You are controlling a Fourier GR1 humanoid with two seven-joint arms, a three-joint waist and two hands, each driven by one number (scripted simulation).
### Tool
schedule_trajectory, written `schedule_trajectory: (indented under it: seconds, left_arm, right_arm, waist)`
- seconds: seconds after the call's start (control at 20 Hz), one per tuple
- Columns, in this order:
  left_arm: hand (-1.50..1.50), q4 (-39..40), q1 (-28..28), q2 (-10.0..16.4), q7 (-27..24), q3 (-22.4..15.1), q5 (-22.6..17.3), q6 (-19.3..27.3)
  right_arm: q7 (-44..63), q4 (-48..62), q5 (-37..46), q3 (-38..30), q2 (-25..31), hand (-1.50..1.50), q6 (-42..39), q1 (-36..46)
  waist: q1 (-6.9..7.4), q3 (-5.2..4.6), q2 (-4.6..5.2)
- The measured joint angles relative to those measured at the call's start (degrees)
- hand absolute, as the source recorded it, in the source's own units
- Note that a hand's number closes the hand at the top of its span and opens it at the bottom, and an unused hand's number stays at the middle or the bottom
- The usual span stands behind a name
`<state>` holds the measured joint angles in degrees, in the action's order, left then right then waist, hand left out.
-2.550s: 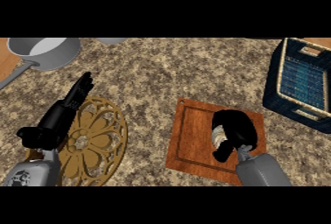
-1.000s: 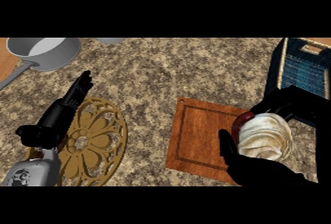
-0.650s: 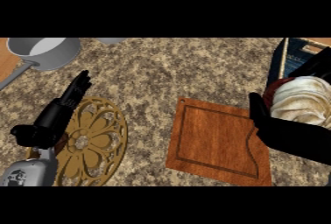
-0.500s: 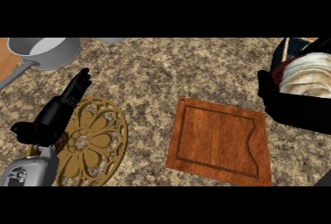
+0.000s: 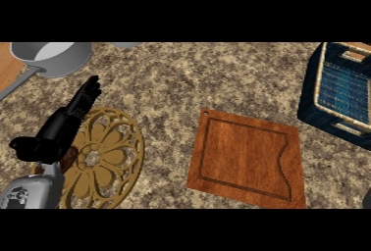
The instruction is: Pick the cupcake from the cutting board and place it in the basket
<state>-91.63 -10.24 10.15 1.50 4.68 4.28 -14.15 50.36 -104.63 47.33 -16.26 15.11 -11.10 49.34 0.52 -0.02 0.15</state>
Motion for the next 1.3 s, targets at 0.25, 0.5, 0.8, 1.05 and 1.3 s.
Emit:
schedule_trajectory:
  seconds: [0.25,0.5,0.8,1.05,1.3]
  left_arm:
    - [0.0,0.06,0.3,-0.71,-0.22,-0.77,0.82,0.43]
    - [0.0,0.6,0.95,-0.84,-1.13,-0.64,1.16,0.53]
    - [0.0,-0.73,0.31,-0.97,0.92,-0.49,0.39,0.19]
    - [0.0,-0.36,0.46,-1.39,0.39,-0.85,1.05,0.51]
    - [0.0,-0.88,1.6,-1.58,-0.57,-1.11,1.35,0.37]
  right_arm:
    - [-4.09,9.87,-0.18,-5.14,5.03,1.5,5.38,3.08]
    - [-9.66,19.36,-2.26,-8.84,10.01,1.5,8.2,3.19]
    - [-18.09,26.76,-6.82,-12.14,13.92,1.5,9.56,-1.28]
    - [-26.14,34.39,-7.98,-13.52,15.7,1.5,15.41,-3.46]
    - [-35.16,43.28,-8.35,-14.31,18.26,1.5,21.17,-3.91]
  waist:
    - [0.02,0.01,-0.01]
    - [-0.06,0.02,-0.03]
    - [-0.25,0.04,-0.07]
    - [-0.08,0.03,-0.02]
    - [0.17,0.05,0.06]
